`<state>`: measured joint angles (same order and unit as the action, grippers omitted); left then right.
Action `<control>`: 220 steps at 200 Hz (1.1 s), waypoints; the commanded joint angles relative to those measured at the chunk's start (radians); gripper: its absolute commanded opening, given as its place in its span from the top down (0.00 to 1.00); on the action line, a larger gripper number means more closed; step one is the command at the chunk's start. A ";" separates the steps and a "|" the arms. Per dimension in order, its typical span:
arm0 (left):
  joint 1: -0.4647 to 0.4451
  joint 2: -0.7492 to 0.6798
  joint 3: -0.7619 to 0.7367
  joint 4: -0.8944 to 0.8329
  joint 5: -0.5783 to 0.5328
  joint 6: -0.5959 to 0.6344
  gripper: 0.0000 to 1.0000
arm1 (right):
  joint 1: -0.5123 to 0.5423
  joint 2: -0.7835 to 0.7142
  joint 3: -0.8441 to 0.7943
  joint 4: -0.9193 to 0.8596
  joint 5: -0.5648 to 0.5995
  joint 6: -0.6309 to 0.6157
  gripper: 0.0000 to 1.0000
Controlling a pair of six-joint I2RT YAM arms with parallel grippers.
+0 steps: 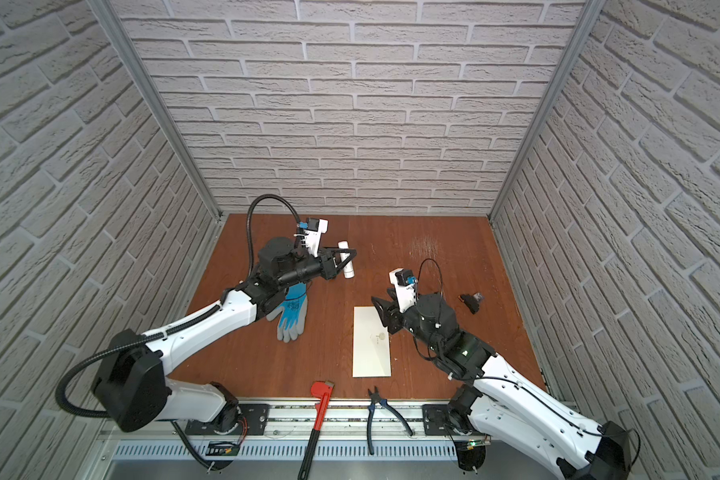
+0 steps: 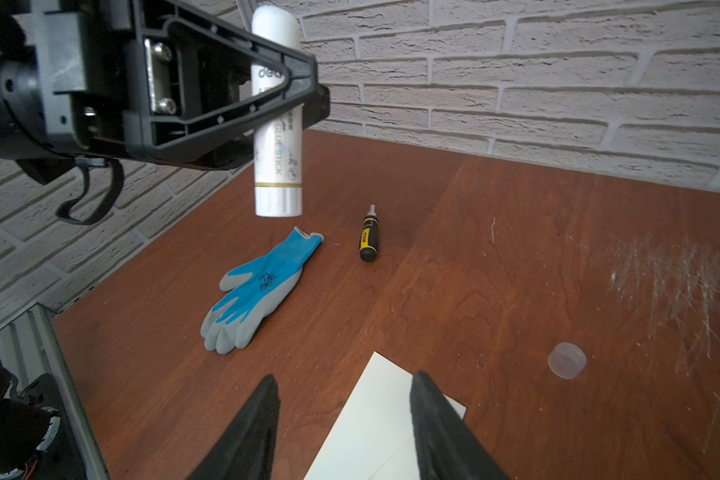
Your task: Place the letter into the envelope and seal it
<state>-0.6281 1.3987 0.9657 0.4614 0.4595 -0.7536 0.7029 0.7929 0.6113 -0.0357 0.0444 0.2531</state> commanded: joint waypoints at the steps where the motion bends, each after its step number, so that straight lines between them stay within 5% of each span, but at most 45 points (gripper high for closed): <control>1: 0.008 0.028 0.005 0.186 0.044 -0.012 0.97 | -0.004 0.018 -0.012 0.145 -0.068 -0.007 0.43; 91: 0.023 0.074 -0.010 0.313 0.235 -0.059 0.96 | -0.003 0.085 -0.022 0.250 -0.085 -0.003 0.31; 220: 0.034 0.097 -0.039 0.436 0.331 -0.089 0.96 | -0.009 0.137 0.016 0.291 -0.169 0.012 0.30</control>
<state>-0.6003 1.4879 0.9390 0.7834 0.7574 -0.8326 0.7002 0.9226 0.6003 0.1852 -0.1047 0.2546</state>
